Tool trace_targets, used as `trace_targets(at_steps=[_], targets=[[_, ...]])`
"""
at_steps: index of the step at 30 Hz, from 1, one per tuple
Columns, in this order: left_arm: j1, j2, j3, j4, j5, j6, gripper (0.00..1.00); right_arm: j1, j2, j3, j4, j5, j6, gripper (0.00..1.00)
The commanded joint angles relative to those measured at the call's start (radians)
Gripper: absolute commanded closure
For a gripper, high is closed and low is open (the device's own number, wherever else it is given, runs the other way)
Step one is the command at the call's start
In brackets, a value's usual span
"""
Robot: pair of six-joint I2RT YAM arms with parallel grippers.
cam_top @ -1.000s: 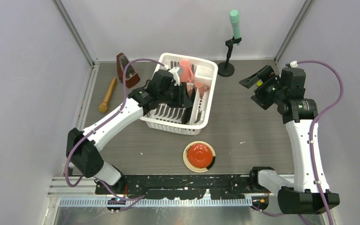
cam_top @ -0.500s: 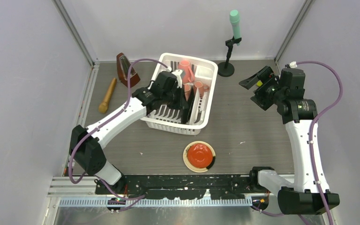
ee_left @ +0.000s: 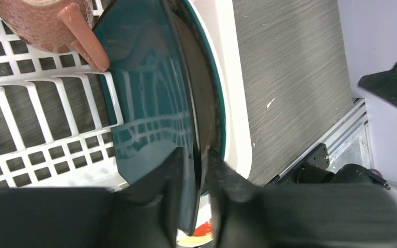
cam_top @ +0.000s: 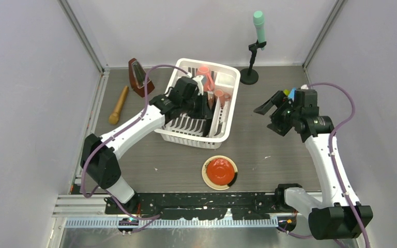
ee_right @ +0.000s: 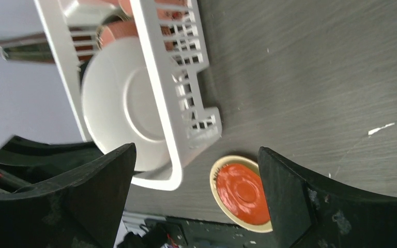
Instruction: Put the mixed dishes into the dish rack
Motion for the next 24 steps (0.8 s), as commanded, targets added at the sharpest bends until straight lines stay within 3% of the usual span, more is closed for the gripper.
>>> trace_targets(at_steps=[1,4,7,12,21,23,24], targets=[[0.0,0.0,0.006,0.019,-0.002,-0.025,0.67,0.061,-0.036,-0.114,0.057,-0.044,-0.042,0.06],[0.002,-0.029,0.011,-0.013,-0.022,-0.028,0.55,0.169,-0.039,-0.185,0.087,0.013,-0.038,0.07],[0.006,-0.055,0.022,-0.033,-0.023,-0.027,0.48,0.269,-0.023,-0.271,0.123,0.05,-0.016,0.1],[0.007,-0.105,0.066,-0.083,-0.032,-0.001,0.42,0.331,-0.006,-0.414,0.236,0.038,0.012,0.2],[0.011,-0.222,0.112,-0.157,-0.119,0.091,0.2,0.445,-0.026,-0.623,0.352,0.048,0.094,0.3],[0.011,-0.265,0.076,-0.132,-0.127,0.161,0.04,0.47,-0.039,-0.65,0.369,0.043,0.113,0.34],[0.014,-0.289,0.046,-0.112,-0.147,0.186,0.01,0.483,-0.045,-0.667,0.376,0.038,0.124,0.37]])
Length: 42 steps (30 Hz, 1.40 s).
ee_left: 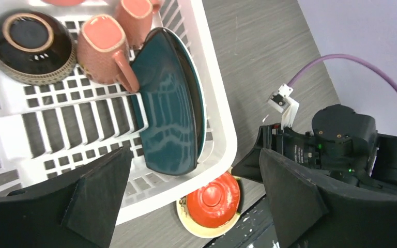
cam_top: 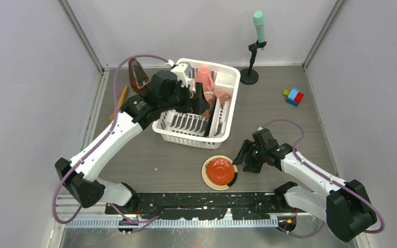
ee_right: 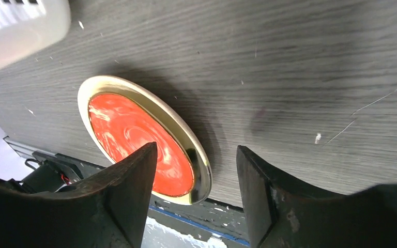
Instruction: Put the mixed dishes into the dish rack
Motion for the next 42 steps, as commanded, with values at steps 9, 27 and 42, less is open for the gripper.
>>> trace_targets(at_steps=[9,27,42], targets=[[0.039,-0.326,-0.276,0.091,-0.016,0.268,0.26,0.108,-0.071,-0.053,0.061,0.035,0.086,0.41],[-0.526,-0.476,-0.563,0.212,-0.313,0.287,0.28,0.183,0.063,0.065,0.011,0.094,0.069,0.81],[-0.733,-0.25,-0.726,0.555,-0.391,0.405,0.28,0.183,-0.05,0.129,-0.111,0.092,0.087,0.99]])
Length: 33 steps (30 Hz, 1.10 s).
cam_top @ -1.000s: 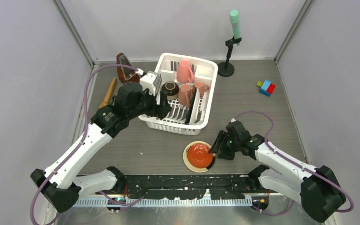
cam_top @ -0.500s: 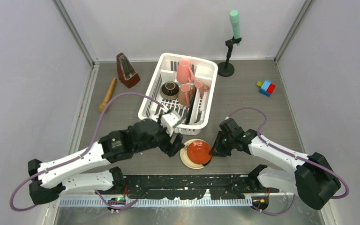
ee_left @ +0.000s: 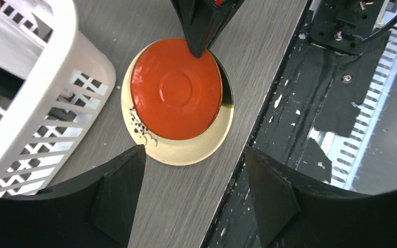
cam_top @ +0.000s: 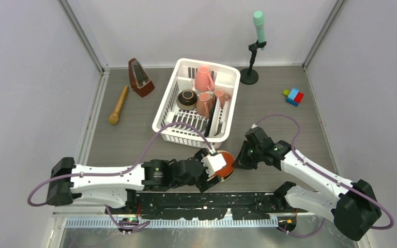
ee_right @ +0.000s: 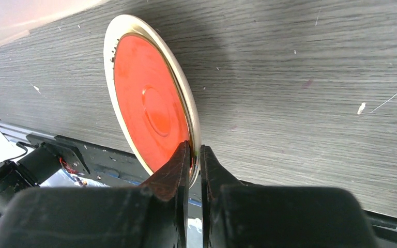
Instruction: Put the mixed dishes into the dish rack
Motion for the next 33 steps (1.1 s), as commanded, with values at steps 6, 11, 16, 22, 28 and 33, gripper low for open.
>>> trace_targets(at_steps=[6,11,16,22,28,33], targets=[[-0.024,0.081,-0.214,0.476,0.012,0.113,0.38,0.003,-0.024,0.009,0.032,-0.037,0.05,0.99],[-0.025,0.066,-0.286,0.517,0.107,0.243,0.35,0.003,-0.024,0.001,0.036,-0.078,0.083,1.0],[-0.025,0.041,-0.37,0.59,0.2,0.294,0.45,0.003,-0.03,-0.011,0.054,-0.09,0.123,0.99],[-0.026,0.068,-0.383,0.554,0.207,0.315,0.61,0.003,-0.032,-0.029,0.089,-0.112,0.161,1.0],[-0.028,0.122,-0.379,0.599,0.111,0.355,0.64,0.003,-0.033,-0.026,0.088,-0.13,0.166,1.0],[-0.034,0.18,-0.361,0.595,0.092,0.394,0.78,0.003,-0.034,-0.022,0.089,-0.134,0.172,0.99]])
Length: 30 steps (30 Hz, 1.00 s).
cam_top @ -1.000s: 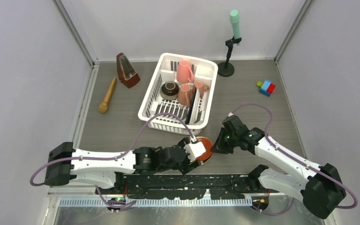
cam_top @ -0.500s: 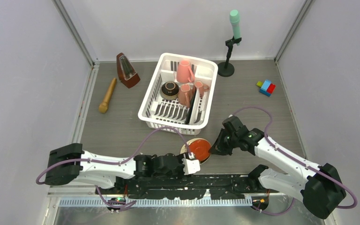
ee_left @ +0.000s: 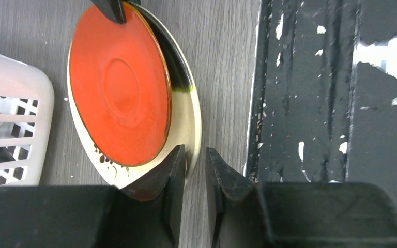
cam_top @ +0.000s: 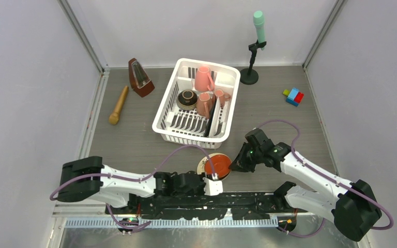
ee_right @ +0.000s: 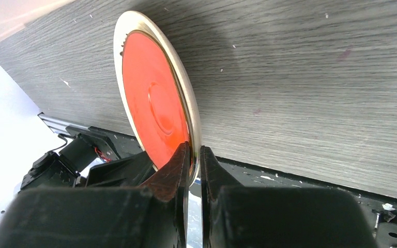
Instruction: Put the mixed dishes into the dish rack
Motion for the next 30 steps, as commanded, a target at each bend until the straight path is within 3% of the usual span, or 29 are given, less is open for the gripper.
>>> trace_targets(at_steps=[1,6,9,10,14,17,22,25,30], targets=[[-0.015,0.04,0.022,0.058,-0.042,0.051,0.79,0.003,-0.024,0.016,0.049,-0.035,0.027,1.0],[-0.02,0.078,0.03,0.084,-0.088,0.058,0.82,0.003,-0.028,0.016,0.051,-0.036,0.033,0.99],[-0.041,0.082,0.023,0.135,-0.148,0.066,0.97,0.003,-0.027,0.011,0.054,-0.027,0.034,0.99],[-0.044,0.073,0.017,0.148,-0.143,0.072,1.0,0.003,-0.027,0.005,0.053,-0.018,0.036,0.94],[-0.045,0.058,0.056,0.047,-0.032,0.067,1.0,0.003,-0.036,-0.014,0.055,0.025,0.036,0.78],[-0.045,0.088,0.127,-0.107,0.083,0.034,1.0,0.003,-0.034,-0.031,0.061,0.054,0.031,0.71],[-0.045,0.119,0.132,-0.075,0.128,-0.012,1.0,0.003,-0.001,-0.051,0.078,0.059,0.031,0.66],[-0.045,0.1,0.142,-0.075,0.128,-0.026,1.0,0.003,-0.015,-0.051,0.064,0.067,0.029,0.42],[-0.045,0.036,0.15,-0.083,0.158,-0.095,1.0,0.003,-0.076,-0.013,-0.016,0.124,0.013,0.21]])
